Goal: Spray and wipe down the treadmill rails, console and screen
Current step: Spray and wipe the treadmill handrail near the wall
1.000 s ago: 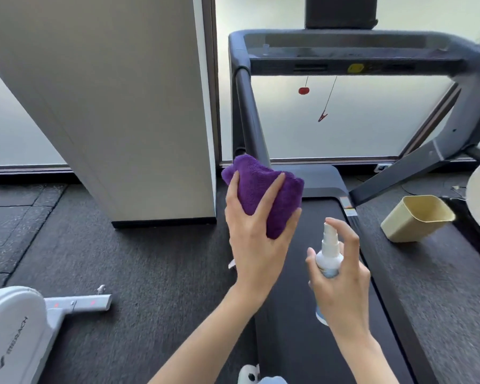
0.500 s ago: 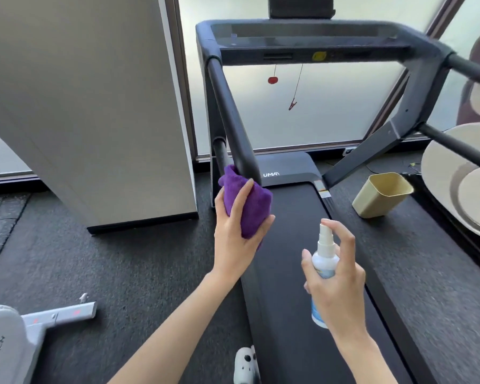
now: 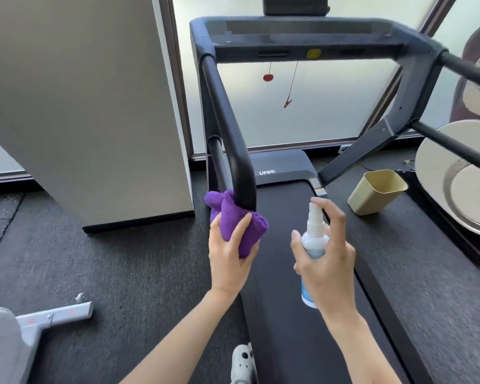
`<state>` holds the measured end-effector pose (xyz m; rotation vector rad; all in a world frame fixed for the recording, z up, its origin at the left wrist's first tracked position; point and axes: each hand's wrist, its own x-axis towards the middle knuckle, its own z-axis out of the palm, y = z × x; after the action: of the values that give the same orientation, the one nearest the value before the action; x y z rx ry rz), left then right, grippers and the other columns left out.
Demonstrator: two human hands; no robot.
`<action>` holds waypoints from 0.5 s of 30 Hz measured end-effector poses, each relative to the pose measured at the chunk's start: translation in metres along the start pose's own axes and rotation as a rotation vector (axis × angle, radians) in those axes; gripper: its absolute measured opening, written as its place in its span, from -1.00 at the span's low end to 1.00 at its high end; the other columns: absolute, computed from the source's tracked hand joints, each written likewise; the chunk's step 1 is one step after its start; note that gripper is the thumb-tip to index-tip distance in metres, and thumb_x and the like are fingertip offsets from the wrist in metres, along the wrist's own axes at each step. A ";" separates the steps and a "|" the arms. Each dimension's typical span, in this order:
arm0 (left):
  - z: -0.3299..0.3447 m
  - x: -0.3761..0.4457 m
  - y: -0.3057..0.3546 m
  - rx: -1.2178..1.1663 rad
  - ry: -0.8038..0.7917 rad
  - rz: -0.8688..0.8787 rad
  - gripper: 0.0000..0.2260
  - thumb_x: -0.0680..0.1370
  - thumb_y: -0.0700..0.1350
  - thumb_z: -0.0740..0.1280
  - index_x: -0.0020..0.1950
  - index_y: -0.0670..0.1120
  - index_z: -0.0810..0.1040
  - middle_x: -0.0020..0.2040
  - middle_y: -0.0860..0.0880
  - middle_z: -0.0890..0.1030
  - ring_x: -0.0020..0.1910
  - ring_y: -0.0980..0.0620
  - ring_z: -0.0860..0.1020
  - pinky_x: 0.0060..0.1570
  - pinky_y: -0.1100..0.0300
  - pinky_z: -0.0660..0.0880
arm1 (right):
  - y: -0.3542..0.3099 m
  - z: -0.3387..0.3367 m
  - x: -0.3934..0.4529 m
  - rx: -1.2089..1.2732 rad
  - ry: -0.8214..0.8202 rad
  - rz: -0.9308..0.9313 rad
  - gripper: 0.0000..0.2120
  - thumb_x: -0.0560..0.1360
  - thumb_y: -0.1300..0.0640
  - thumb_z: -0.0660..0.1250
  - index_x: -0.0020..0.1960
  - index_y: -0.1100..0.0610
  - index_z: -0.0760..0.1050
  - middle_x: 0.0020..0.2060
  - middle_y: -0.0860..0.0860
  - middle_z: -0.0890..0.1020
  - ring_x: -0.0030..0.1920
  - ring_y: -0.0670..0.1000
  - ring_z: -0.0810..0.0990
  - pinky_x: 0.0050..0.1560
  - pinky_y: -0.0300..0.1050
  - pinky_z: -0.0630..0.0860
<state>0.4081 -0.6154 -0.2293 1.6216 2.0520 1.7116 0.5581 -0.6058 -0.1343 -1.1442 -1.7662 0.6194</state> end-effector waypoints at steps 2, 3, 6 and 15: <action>-0.002 0.007 -0.003 -0.060 -0.003 0.009 -0.44 0.48 -0.01 0.43 0.39 0.27 0.27 0.35 -0.09 0.33 0.31 -0.18 0.43 0.14 -0.17 0.49 | 0.003 -0.001 0.000 -0.004 -0.005 0.001 -0.42 0.50 0.27 0.41 0.29 -0.24 0.26 -0.31 0.01 0.53 -0.46 0.11 0.57 -0.38 0.10 0.59; -0.003 0.013 0.004 -0.111 0.002 -0.006 -0.45 0.49 0.04 0.40 0.41 0.28 0.26 0.35 -0.06 0.34 0.32 -0.09 0.43 0.19 -0.08 0.48 | 0.005 -0.001 0.002 -0.004 -0.006 0.000 -0.41 0.50 0.27 0.42 0.29 -0.24 0.26 -0.31 0.00 0.53 -0.46 0.10 0.57 -0.38 0.10 0.59; -0.007 0.040 0.032 -0.223 0.048 -0.125 -0.42 0.50 0.11 0.37 0.45 0.34 0.20 0.34 0.09 0.40 0.26 0.33 0.41 0.15 0.43 0.38 | 0.006 0.002 0.012 0.005 -0.018 -0.006 -0.42 0.50 0.27 0.41 0.29 -0.24 0.27 -0.33 0.01 0.53 -0.46 0.13 0.57 -0.38 0.09 0.58; -0.030 0.107 0.041 -0.621 -0.160 -0.476 -0.26 0.39 0.21 0.41 0.50 0.29 0.14 0.21 0.28 0.55 0.07 0.20 0.61 0.02 0.28 0.54 | -0.002 0.029 0.060 0.094 -0.058 -0.066 -0.43 0.50 0.29 0.41 0.29 -0.21 0.29 -0.31 -0.12 0.52 -0.47 0.10 0.55 -0.42 0.08 0.58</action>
<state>0.3691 -0.5680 -0.1275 0.9523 1.4534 1.7179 0.5224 -0.5517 -0.1208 -1.0087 -1.7966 0.6946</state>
